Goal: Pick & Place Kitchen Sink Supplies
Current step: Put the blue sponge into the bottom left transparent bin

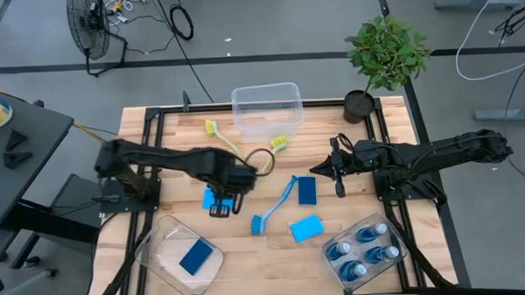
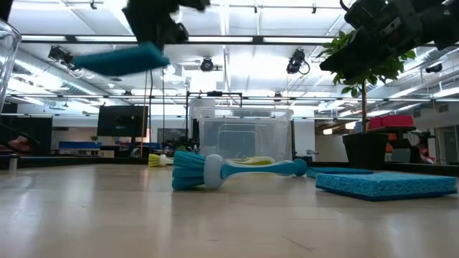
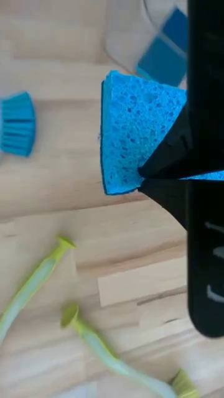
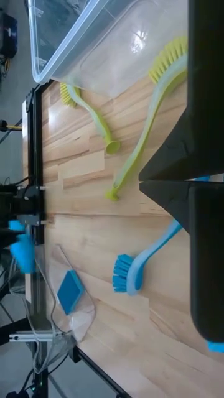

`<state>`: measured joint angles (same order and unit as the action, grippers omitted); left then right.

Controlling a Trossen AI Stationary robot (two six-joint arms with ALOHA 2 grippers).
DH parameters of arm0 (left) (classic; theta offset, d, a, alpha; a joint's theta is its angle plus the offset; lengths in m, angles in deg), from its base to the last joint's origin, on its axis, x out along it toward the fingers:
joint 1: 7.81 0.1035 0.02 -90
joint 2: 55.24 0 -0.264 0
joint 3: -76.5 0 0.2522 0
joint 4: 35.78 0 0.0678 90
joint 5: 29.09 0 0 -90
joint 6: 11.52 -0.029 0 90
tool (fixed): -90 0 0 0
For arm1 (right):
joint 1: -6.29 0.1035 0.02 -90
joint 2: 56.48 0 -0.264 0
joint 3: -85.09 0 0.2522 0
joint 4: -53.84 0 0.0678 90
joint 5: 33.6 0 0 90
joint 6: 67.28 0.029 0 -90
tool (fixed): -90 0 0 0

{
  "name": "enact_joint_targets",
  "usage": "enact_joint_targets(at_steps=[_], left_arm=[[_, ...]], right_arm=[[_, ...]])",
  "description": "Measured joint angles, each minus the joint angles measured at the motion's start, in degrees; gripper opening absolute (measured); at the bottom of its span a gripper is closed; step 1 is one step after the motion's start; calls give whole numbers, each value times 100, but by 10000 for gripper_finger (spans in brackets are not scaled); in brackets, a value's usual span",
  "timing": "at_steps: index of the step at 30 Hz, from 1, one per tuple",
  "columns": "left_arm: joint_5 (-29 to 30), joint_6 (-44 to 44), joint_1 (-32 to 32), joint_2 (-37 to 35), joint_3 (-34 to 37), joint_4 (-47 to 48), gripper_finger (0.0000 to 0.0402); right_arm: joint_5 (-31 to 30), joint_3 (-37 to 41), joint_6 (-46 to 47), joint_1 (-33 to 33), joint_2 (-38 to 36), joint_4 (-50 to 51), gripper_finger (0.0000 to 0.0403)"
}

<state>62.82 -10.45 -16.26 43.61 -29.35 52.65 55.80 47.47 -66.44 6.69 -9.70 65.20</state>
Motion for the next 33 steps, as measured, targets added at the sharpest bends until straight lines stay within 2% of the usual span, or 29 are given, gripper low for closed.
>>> enact_joint_targets(at_steps=[7,12,16,20,25,33], left_arm=[[-21,699,-349,-910,-2,80,0],[-232,860,-854,-1248,0,218,0],[-639,1054,-1379,-1271,0,330,1],[-700,1419,-1933,-1274,77,346,1],[-628,1632,-2471,-1271,489,330,3],[-660,1625,-2993,-1269,1327,18,2]], right_arm=[[-17,0,-131,1,1,7,4],[-75,0,-135,0,1,27,4],[-74,0,-108,0,1,50,4],[-106,0,-34,0,2,55,4],[-188,0,-128,0,1,62,4],[-190,0,-133,0,0,83,4]])
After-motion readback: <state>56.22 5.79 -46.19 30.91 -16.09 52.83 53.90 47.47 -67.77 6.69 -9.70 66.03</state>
